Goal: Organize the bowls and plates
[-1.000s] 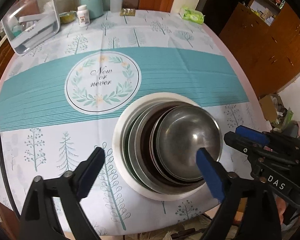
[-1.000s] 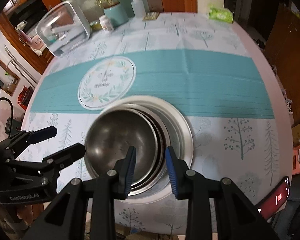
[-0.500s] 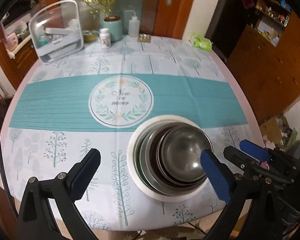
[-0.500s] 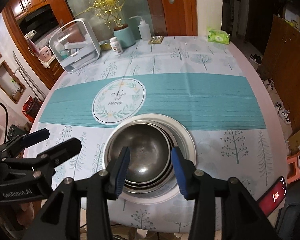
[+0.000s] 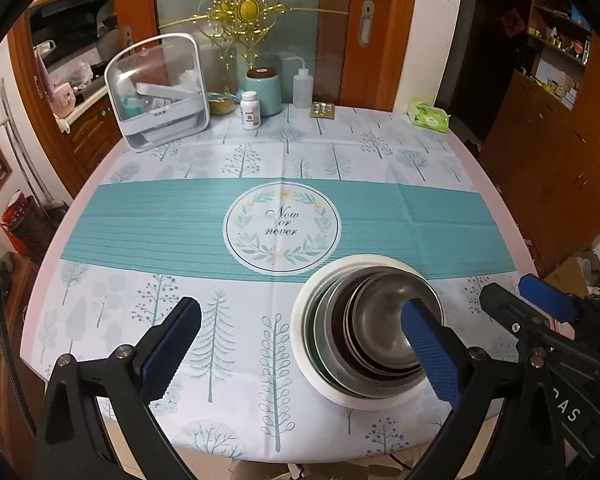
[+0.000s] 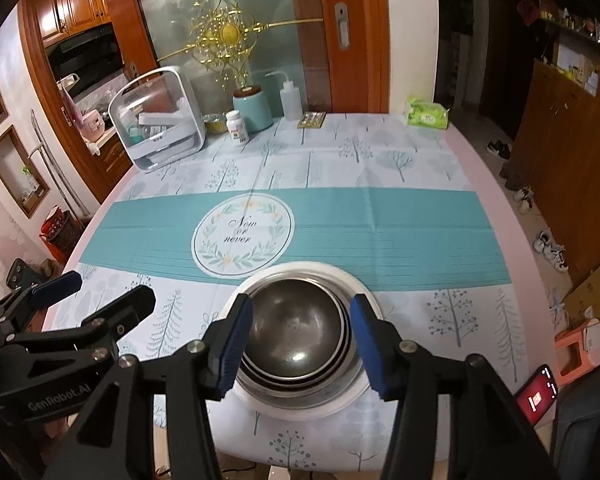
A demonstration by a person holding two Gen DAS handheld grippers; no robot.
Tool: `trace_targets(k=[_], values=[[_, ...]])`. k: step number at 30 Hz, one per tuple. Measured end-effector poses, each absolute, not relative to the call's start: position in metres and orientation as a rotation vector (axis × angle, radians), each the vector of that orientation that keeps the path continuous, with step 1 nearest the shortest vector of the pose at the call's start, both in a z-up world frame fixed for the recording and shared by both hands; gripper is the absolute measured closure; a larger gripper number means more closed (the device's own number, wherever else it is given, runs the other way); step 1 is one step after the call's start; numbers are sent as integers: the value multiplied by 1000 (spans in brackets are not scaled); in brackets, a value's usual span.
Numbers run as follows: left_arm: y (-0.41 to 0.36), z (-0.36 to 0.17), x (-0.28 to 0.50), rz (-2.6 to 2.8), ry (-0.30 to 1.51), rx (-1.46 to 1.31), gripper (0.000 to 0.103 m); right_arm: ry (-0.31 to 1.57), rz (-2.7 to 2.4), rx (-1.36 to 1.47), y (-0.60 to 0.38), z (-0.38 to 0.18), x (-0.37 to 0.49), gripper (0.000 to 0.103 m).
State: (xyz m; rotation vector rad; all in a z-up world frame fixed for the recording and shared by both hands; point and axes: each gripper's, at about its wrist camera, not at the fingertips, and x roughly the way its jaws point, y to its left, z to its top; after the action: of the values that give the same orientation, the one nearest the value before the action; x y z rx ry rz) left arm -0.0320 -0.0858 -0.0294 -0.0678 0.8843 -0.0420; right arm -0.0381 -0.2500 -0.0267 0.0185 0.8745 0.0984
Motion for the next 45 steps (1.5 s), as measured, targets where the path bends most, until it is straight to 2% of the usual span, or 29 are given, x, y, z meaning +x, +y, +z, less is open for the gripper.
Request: trace_targets(k=[45], values=[[-116, -31, -42, -70, 896, -18, 3, 851, -19, 7, -275, -21, -54, 51]])
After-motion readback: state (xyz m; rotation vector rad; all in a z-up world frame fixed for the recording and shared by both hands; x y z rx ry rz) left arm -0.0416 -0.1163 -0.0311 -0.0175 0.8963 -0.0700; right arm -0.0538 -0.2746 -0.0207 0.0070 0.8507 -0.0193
